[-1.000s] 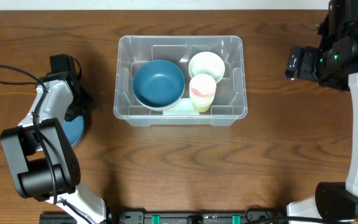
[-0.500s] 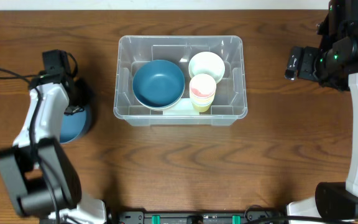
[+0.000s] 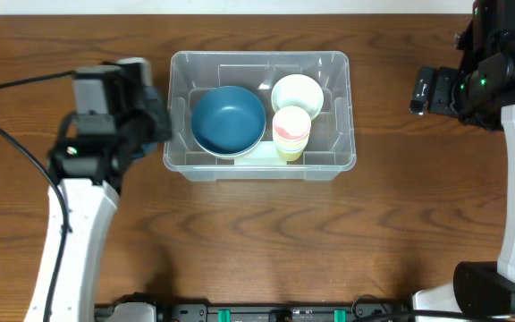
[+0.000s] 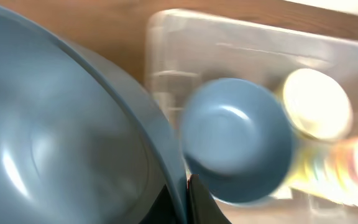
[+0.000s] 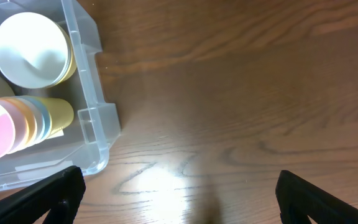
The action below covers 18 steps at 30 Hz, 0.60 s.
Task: Pack container
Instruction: 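Carry the blue bowl onto the bowl stack in the container and release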
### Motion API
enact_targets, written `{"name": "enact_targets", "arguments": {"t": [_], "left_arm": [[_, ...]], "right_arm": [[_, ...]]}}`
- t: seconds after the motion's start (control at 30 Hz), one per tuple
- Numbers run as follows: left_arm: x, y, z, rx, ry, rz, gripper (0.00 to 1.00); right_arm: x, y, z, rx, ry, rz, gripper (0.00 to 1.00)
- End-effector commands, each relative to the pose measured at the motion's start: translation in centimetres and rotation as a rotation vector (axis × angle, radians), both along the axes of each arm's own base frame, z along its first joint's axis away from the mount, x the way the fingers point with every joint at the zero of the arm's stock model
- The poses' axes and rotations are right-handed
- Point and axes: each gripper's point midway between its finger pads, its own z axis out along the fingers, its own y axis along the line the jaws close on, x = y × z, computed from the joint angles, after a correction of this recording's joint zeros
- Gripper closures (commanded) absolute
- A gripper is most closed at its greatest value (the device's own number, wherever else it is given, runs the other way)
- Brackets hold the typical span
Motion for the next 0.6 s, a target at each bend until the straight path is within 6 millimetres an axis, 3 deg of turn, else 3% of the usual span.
{"name": "enact_targets", "arguments": {"t": [0.0,0.13,0.27,0.57], "left_arm": [[-0.7,-4.7,3.0,0.078,-0.123,-0.223,0.94],[-1.4,-9.2,2.8,0.185,-0.168,-0.360,0.94],[-1.8,-12.2,1.0,0.336,-0.164,-0.444,0.94],[0.4,-14.6,-6.3,0.478,-0.035,-0.469,0.94]], "right_arm": [[-0.2,-0.1,0.4,-0.001,-0.011,0.007,0.01],[-0.2,-0.1,0.4,-0.001,-0.011,0.007,0.01],[-0.2,-0.1,0.4,-0.001,-0.011,0.007,0.01],[-0.2,-0.1,0.4,-0.001,-0.011,0.007,0.01]]}}
